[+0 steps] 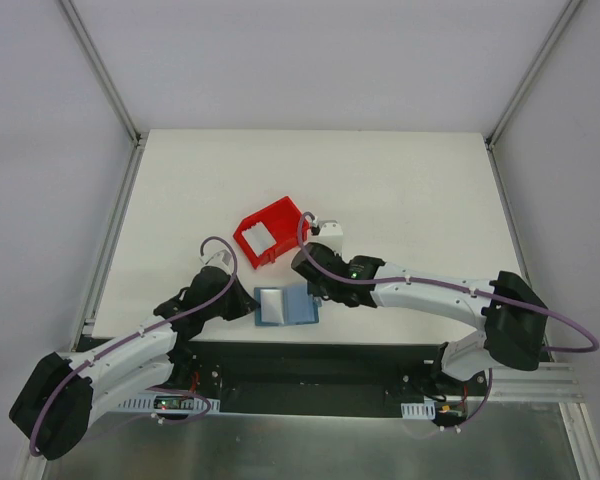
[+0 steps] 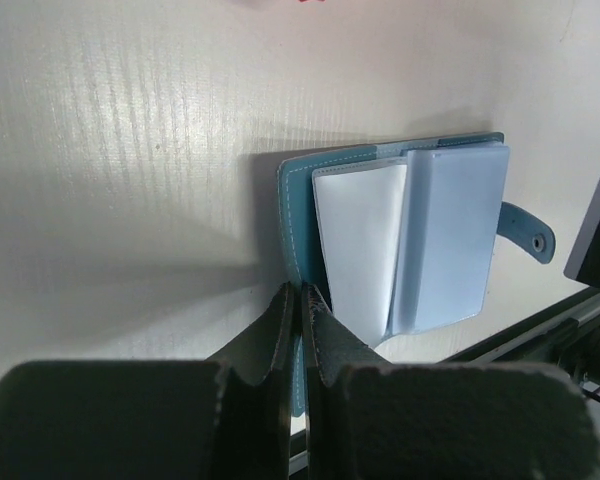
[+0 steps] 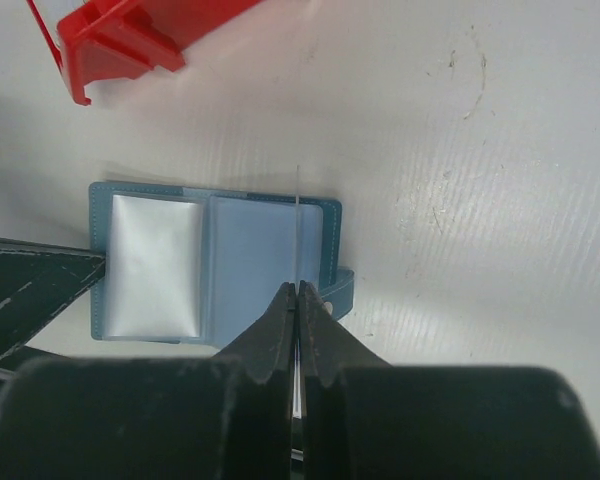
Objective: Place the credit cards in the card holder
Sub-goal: Turn over the card slot in the card holder.
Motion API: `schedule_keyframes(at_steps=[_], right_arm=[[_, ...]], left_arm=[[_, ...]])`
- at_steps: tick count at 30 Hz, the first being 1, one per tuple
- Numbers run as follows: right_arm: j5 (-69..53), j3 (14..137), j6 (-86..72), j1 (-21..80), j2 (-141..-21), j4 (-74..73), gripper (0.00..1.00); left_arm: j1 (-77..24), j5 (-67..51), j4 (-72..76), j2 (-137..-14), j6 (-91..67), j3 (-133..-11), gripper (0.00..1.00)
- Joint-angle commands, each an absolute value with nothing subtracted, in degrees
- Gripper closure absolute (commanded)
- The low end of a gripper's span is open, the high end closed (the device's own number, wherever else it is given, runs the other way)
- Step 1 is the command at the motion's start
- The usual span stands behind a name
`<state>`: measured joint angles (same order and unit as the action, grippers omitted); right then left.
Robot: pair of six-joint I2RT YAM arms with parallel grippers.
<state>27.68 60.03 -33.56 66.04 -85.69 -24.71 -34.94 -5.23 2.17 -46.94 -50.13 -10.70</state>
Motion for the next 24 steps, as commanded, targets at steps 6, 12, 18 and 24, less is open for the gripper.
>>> schedule_keyframes(at_steps=[6,12,18,24], right_arm=[[25.14,58.1,-36.12,65.57,-86.04,-22.42,1.0],[21.8,56.07,-37.0,64.51,-87.36,-19.69,1.0],[20.13,55.63,-37.62,64.42,-89.12,-18.28,0.99],[18.63,54.76,-38.49,64.25,-90.35,-16.7,1.0]], left_arm=[[-35.51,-3.43,0.88,-47.99,-50.36,-9.76,1.0],[-35.51,-2.99,0.88,-47.99,-50.54,-9.23,1.0],[-35.51,-2.73,0.97,-47.29,-50.98,-8.79,1.0],[-35.51,-2.73,0.97,-47.37,-51.06,-8.7,1.0]])
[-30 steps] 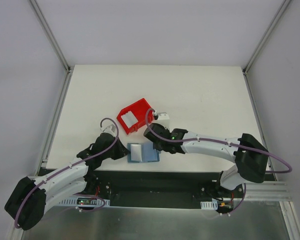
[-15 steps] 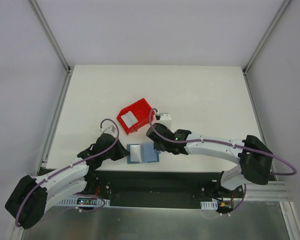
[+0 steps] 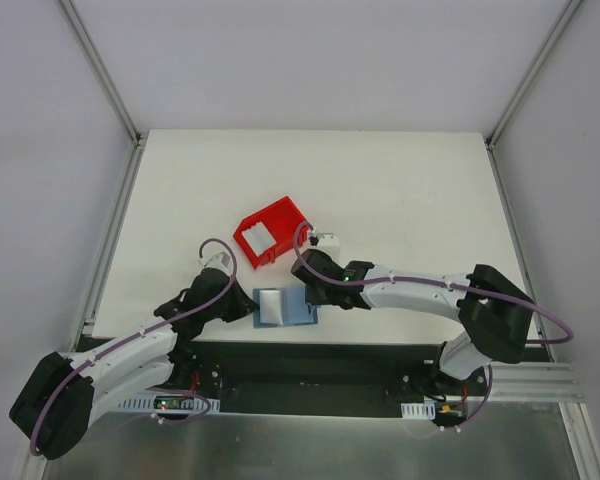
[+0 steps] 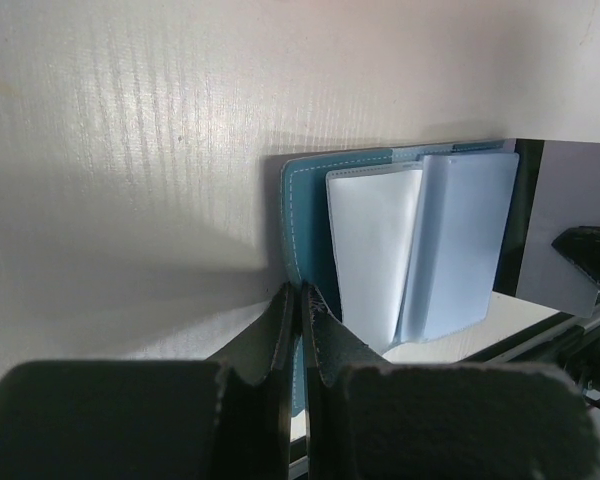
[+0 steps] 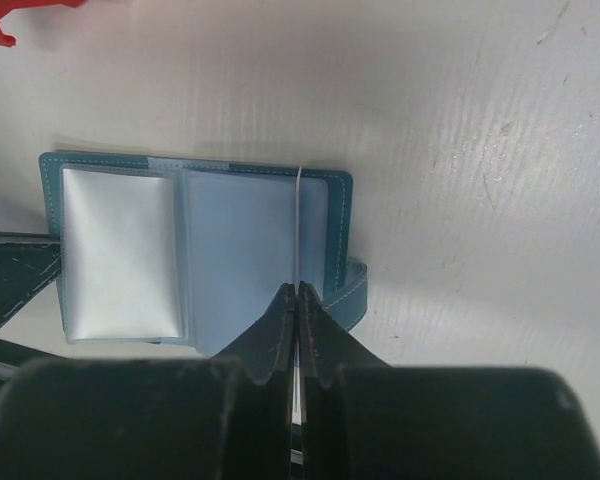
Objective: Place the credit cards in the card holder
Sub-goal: Turn over the card slot in the card holder.
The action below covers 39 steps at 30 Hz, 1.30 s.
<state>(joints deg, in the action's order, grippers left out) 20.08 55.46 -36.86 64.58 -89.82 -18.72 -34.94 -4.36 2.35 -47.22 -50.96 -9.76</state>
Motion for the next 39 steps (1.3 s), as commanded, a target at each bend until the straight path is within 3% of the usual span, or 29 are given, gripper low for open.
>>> schedule_keyframes(at_steps=[1,12,27,34,39], right_arm=[[18.11,54.67,-38.67,64.34,-90.53,-16.35,1.0],[14.15,55.9,-36.39,63.9,-89.39,-11.0,0.99],[-3.51,61.7,-29.37,64.07,-94.05,2.9,1.0],[1.93,54.42,-29.17,61.97,-85.88,4.04,0.99],[-2.19,45.98,-33.91,58.72,-84.2,9.83,1.0]], left_arm=[[-35.42,-2.72,1.05,-47.46,-51.06,-8.7,1.0],[-35.51,-2.9,2.2,-48.07,-51.42,-8.35,1.0],[-35.42,-2.11,5.18,-50.01,-53.35,-6.42,1.0],[-35.51,-1.58,5.27,-50.19,-53.7,-5.63,1.0],[-35.51,-1.58,5.62,-50.18,-54.32,-5.45,1.0]])
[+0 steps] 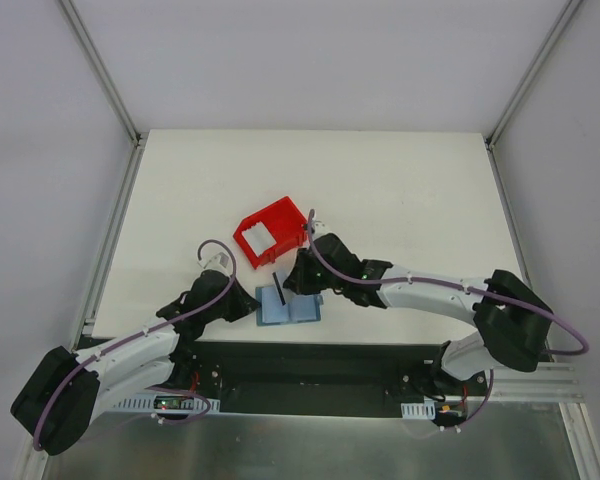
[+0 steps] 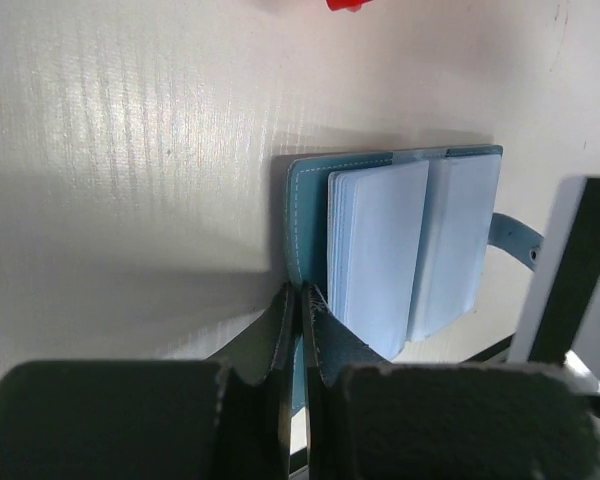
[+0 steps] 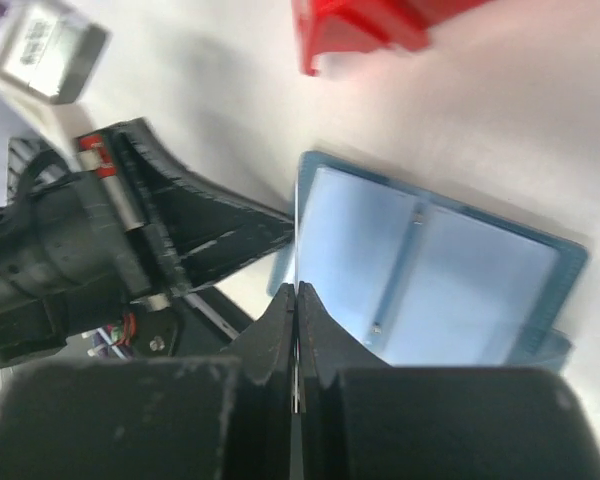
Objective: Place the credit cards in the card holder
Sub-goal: Turn over the card slot in the card holder.
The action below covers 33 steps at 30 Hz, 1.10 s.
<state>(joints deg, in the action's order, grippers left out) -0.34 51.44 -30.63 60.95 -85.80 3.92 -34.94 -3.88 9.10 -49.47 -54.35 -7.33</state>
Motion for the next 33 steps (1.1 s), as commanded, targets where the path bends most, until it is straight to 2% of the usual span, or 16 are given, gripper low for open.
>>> schedule_keyframes(at_steps=[1,14,27,33], right_arm=[[-3.07,44.66,-35.06,58.36,-84.55,11.67,1.0],[-4.13,34.81,-40.95,55.64,-89.12,25.12,1.0],[-7.11,29.09,-41.75,51.6,-87.9,34.45,1.0],[-3.53,30.23,-39.47,50.89,-81.4,27.1,1.0]], left_arm=[[-35.42,-1.58,5.8,-50.36,-54.49,-5.45,1.0],[-35.51,-1.14,6.77,-52.91,-57.04,-5.36,1.0],[-35.51,-0.88,7.12,-55.81,-56.34,-6.15,1.0],[-35.42,-0.7,7.12,-56.34,-55.72,-6.5,1.0]])
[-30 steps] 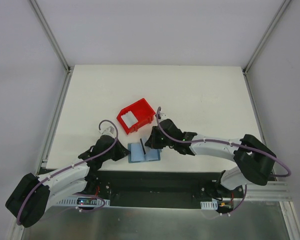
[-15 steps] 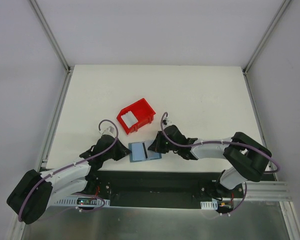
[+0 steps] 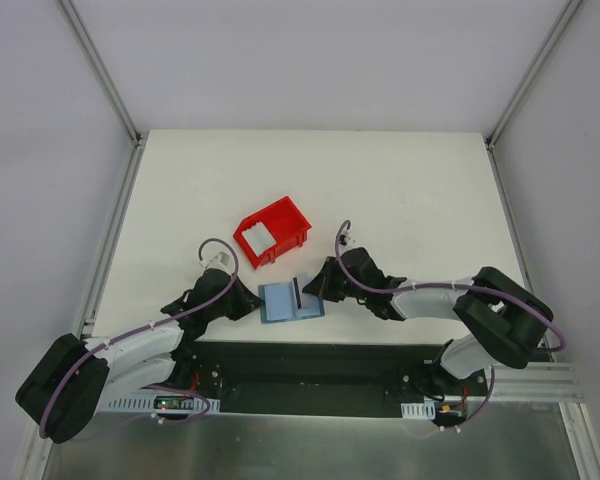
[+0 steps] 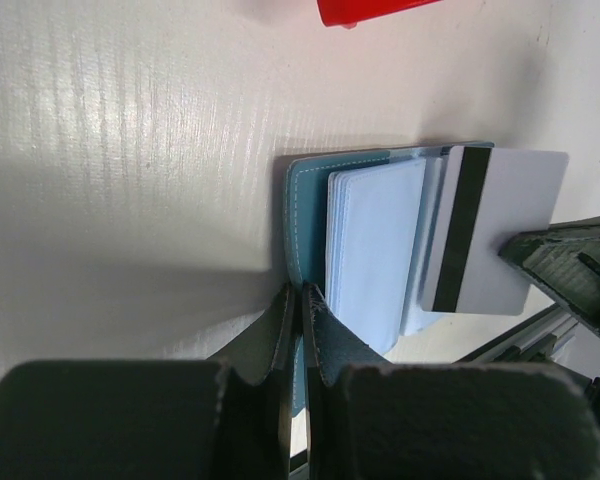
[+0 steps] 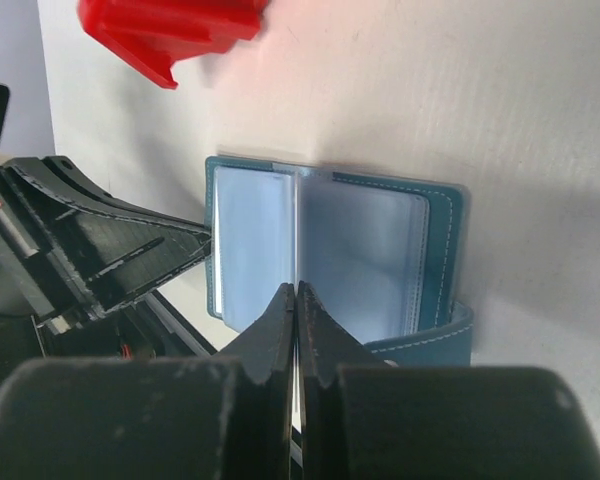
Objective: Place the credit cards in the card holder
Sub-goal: Turn over the card slot in the card holder.
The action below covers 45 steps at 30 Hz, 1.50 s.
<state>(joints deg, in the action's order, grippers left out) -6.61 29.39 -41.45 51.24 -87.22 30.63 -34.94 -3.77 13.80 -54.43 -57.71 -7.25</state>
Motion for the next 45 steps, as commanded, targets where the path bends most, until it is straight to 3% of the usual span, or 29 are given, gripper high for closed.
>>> schedule_keyframes(at_steps=[1,7,24,45], right_arm=[[-2.3,30.93,-38.33,50.89,-79.39,21.85,1.0],[5.97,34.89,-33.14,51.24,-72.52,2.48,1.0],[14.84,47.19,-28.83,57.83,-81.39,-14.49,1.0],[15.02,52.29,-26.81,61.34,-85.07,-14.76,0.99]], left_arm=[[-35.51,-0.7,7.12,-56.34,-55.55,-6.59,1.0],[-35.42,-0.7,7.03,-56.51,-55.02,-6.85,1.0],[-35.42,-1.14,7.12,-55.64,-53.96,-7.12,1.0],[-35.42,-1.14,7.29,-55.81,-53.88,-7.12,1.0]])
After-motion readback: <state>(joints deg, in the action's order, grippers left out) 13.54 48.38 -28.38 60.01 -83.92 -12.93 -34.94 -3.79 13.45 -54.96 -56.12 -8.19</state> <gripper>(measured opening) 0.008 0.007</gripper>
